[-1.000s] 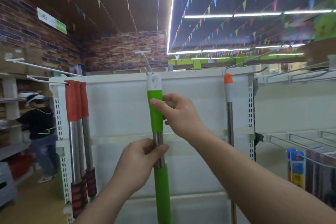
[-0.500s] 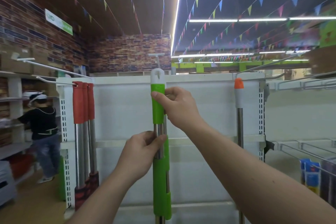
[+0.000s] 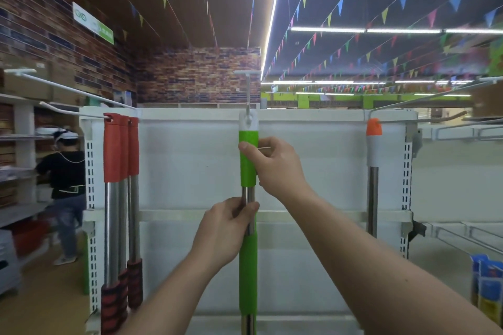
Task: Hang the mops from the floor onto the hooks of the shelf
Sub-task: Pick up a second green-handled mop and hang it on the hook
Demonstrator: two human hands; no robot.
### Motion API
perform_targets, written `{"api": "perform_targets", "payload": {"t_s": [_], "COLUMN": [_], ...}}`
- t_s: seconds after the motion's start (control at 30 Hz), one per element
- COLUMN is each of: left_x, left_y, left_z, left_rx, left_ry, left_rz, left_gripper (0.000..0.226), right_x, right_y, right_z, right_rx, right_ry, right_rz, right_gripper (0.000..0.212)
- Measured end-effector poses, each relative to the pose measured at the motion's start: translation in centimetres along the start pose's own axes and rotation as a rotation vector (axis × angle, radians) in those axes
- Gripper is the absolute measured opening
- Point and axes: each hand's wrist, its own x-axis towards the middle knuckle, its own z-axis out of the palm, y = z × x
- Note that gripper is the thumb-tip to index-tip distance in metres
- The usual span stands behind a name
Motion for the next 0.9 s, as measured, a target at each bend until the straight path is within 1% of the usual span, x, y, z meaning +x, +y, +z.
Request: {"api": "perform_targets", "payload": {"t_s": [0.2, 0.4, 0.63, 0.9], "left_x": [2.6, 5.0, 6.7, 7.4], "left_y": [-1.3, -2.3, -3.5, -5.0], "left_z": [1.4, 2.1, 2.6, 2.8], "left_rx": [0.06, 0.07, 0.065, -0.015], "left_ry": [0.023, -0.019, -0.042, -0.057], "left_rz": [-0.048, -0.08, -0.107, -0.127], "left_gripper": [0.046, 0.044, 0.043, 0.038], "right_x": [2.4, 4.3, 5.5, 5.8], "right_y": [1.5, 2.6, 3.5, 4.2], "right_z": [0.8, 1.6, 2.2, 3.0], "right_rx": [-0.045, -0.061, -0.076, -0.071], "right_ry": [0.012, 0.025, 0.032, 0.095], "right_rz": [0.032, 0.052, 0.06, 0.07], "right_gripper": [0.05, 0.047, 0.031, 0.041]}}
